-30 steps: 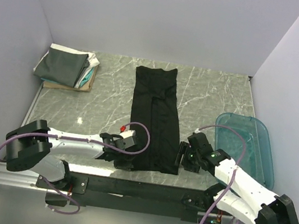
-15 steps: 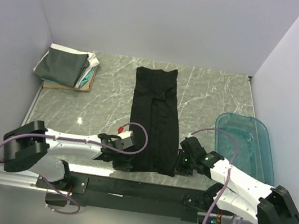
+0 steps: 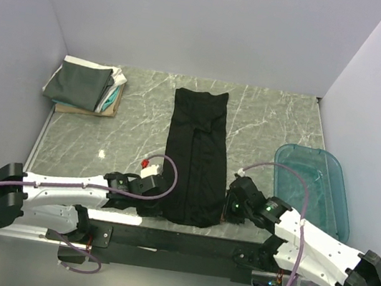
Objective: Fold and stack the t-shirts
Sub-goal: Fold the tshirt
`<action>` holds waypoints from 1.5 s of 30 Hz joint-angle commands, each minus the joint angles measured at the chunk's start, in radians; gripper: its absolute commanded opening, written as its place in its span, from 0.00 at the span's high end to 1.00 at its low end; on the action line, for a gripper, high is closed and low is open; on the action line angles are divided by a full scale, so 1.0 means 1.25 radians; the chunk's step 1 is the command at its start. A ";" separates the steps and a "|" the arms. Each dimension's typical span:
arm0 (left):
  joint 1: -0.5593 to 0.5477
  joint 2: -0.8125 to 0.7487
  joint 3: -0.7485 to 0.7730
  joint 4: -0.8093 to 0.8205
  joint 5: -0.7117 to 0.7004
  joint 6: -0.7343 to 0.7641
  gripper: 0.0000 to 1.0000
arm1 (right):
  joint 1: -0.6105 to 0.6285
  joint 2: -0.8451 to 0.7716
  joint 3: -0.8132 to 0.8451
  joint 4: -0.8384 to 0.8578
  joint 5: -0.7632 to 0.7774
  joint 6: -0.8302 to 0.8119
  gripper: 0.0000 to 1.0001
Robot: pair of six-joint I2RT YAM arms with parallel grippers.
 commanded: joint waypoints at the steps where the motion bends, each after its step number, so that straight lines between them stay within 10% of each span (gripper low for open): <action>1: 0.000 -0.004 0.076 -0.005 -0.078 0.032 0.99 | 0.005 0.028 0.091 -0.002 0.072 -0.041 1.00; 12: 0.162 0.106 0.226 0.041 -0.078 0.183 0.99 | -0.016 0.169 0.291 0.034 0.242 -0.126 1.00; 45: 0.503 0.412 0.525 0.097 0.051 0.421 0.99 | -0.292 0.591 0.661 0.124 0.137 -0.278 1.00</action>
